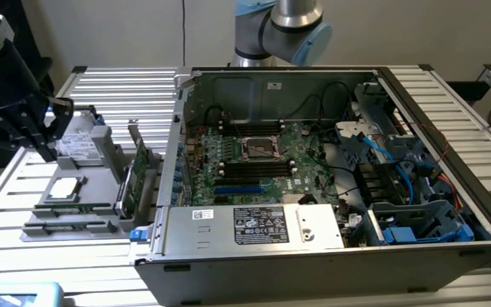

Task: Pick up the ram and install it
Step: 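Pick up the ram and move it above insertion slot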

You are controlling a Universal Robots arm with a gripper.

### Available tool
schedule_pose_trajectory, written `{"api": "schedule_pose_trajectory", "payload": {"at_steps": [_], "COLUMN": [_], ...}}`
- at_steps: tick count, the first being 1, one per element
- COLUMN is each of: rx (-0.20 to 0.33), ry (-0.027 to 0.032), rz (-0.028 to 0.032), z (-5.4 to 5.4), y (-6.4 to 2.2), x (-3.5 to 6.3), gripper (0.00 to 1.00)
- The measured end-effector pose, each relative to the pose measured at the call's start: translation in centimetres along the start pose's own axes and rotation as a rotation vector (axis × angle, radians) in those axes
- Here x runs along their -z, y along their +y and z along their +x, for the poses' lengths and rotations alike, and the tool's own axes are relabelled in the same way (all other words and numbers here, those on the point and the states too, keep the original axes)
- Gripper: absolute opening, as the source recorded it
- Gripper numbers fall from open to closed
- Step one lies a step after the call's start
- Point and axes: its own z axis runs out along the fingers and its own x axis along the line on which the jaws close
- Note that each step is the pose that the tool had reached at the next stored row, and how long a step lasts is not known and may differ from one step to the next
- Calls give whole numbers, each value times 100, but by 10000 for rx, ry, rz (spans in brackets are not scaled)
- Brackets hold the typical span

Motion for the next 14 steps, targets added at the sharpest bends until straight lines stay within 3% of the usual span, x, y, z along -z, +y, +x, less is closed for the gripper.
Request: {"api": "schedule_pose_trajectory", "payload": {"at_steps": [14], "rx": [2549], "ry": [189], "rz": [8], "z": [0], "y": [0], "x": [-1], "gripper": [11]}}
